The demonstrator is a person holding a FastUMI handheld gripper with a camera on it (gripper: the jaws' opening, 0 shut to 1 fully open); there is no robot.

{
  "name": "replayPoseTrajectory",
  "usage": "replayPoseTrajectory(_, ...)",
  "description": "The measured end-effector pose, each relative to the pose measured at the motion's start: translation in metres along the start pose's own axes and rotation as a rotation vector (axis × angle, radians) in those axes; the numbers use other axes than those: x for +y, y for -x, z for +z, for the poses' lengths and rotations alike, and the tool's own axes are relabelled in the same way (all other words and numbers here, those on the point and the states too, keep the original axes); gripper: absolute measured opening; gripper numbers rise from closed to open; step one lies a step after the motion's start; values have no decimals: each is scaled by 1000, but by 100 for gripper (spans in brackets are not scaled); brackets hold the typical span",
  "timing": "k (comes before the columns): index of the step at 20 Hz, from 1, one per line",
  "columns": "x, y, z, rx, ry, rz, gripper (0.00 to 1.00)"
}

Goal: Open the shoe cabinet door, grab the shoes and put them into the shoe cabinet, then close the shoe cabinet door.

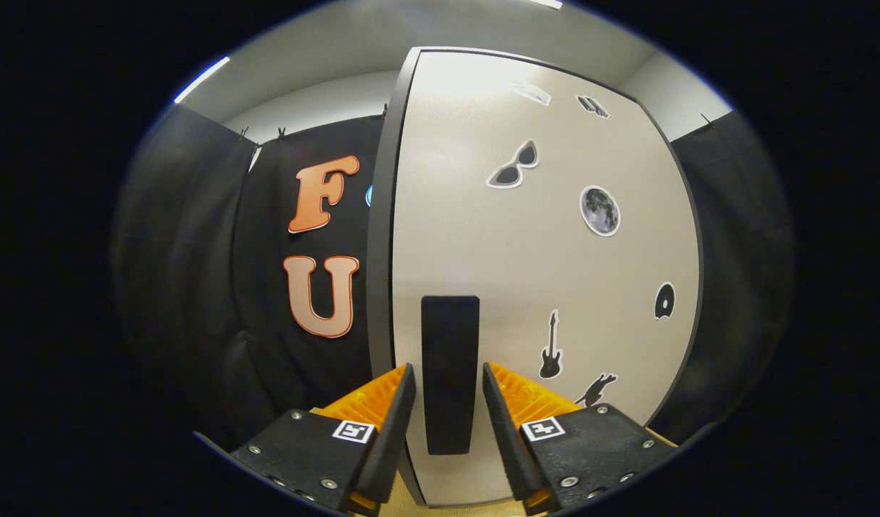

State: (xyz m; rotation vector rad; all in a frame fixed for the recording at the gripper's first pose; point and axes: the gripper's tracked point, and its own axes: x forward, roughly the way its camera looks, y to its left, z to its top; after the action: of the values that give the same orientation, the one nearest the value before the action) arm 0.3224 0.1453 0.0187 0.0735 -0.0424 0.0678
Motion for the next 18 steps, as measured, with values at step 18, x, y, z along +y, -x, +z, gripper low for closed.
replayPoseTrajectory(18,-48,112,2,52,-55,8,20)
